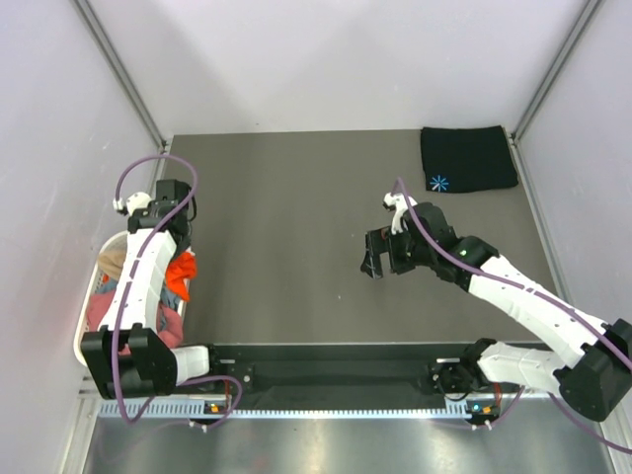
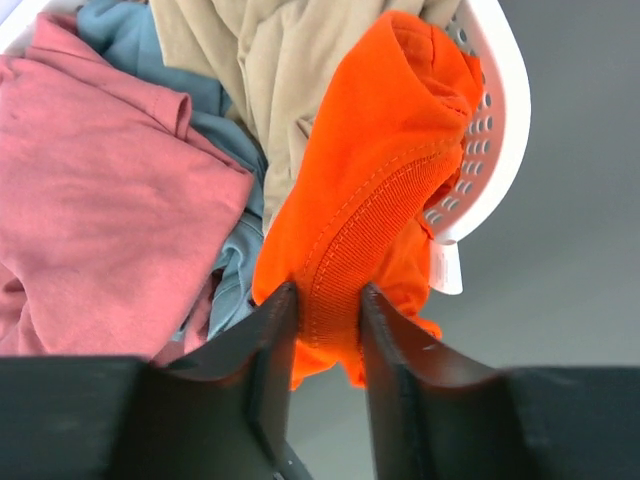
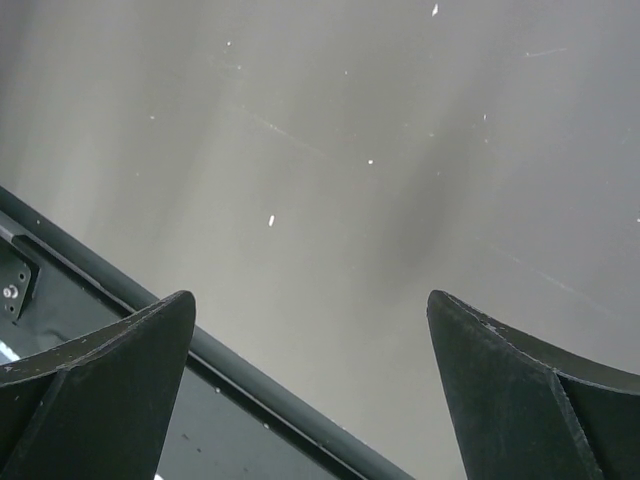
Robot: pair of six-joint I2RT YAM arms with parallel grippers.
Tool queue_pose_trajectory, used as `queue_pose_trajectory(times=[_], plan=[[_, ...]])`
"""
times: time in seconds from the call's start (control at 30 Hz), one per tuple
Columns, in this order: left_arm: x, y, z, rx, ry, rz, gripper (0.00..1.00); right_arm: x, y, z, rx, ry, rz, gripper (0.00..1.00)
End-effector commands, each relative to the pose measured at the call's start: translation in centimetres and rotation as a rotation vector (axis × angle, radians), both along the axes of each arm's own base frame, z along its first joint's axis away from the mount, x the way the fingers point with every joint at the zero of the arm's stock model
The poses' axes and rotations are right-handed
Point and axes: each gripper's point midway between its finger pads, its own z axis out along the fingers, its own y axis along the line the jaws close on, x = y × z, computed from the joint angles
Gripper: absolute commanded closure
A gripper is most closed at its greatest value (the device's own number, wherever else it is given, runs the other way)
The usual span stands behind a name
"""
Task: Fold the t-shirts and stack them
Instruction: Grab the tshirt from the pile
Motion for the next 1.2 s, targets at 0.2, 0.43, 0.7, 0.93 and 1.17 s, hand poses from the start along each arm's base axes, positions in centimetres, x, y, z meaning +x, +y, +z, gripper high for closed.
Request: queue_pose_trajectory(times=[0.2, 0.43, 0.7, 0.93, 1.17], plan=[[-1.0, 0.2, 1.0, -0.004, -0.001, 0.016, 1.0, -0.1, 0.5, 3.5, 0.026, -0.074, 0.039, 0.0], [2.1, 3.9, 16.9, 0.236, -0.23, 0.037, 1.0, -0.3, 0.7, 3.4, 0.033, -0.059, 0.056, 0.0], [2.6, -0.4, 33.1, 0.072, -1.024, -0.081, 1.0, -0.4, 2.1, 3.1, 0.053, -0.006, 0.093, 0.0], [0.1, -2.0, 41.2, 0.019, -1.265, -0.123, 1.0, 0.2, 2.8, 3.8, 0.043, -0.005, 0.117, 0.0], [3.2, -8.2, 43.1, -0.224, -1.35, -0.428, 1.0, 1.5, 2.8, 4.0, 0.02, -0.027, 0.08, 0.0]])
